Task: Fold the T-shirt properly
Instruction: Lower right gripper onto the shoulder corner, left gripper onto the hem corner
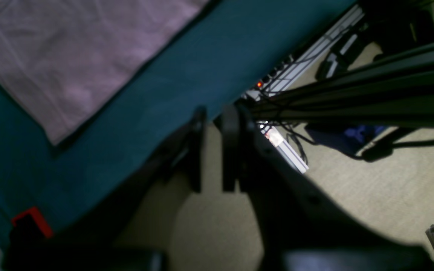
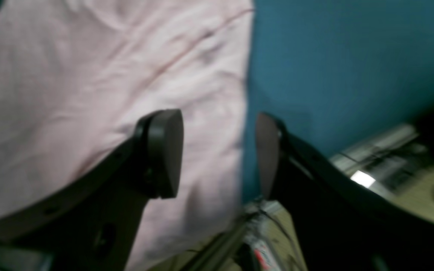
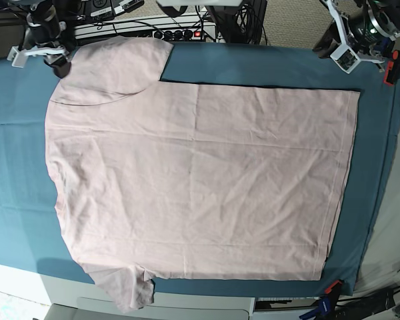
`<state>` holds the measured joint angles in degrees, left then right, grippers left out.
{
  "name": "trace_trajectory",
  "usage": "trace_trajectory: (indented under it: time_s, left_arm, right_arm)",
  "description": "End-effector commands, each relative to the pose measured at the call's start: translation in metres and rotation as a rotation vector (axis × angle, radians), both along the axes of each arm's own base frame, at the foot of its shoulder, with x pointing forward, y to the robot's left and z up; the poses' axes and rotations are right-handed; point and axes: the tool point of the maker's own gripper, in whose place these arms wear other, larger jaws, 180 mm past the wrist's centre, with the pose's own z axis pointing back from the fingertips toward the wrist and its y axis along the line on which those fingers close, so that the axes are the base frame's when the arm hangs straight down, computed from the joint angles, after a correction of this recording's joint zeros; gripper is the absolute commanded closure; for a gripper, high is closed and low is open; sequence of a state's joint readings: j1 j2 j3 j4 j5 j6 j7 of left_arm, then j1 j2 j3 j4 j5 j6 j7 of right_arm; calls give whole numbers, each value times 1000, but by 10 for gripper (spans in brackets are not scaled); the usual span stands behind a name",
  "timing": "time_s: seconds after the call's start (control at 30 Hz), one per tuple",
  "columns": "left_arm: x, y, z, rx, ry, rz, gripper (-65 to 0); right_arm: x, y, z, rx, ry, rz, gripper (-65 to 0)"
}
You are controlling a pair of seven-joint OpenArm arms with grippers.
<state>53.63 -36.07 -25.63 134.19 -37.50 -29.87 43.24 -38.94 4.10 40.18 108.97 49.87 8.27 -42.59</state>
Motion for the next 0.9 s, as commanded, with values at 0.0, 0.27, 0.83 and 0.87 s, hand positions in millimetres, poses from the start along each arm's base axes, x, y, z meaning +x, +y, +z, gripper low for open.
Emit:
trace_trajectory:
  time_s: [0.0, 0.27, 0.83, 0.87]
  left_arm:
    - [1, -5, 6, -22, -20, -7, -87]
    - [0, -8, 6, -48, -20, 30, -87]
    - [3, -8, 6, -47, -29, 33, -87]
    - [6, -8, 7, -46, -37, 33, -87]
  right_arm:
    - [0, -14, 9, -60, -2, -23, -312]
    - [-14, -38, 5, -203, 111, -64, -312]
    - [7, -7, -25, -70, 129, 124, -312]
    - [8, -7, -32, -44, 131, 117, -312]
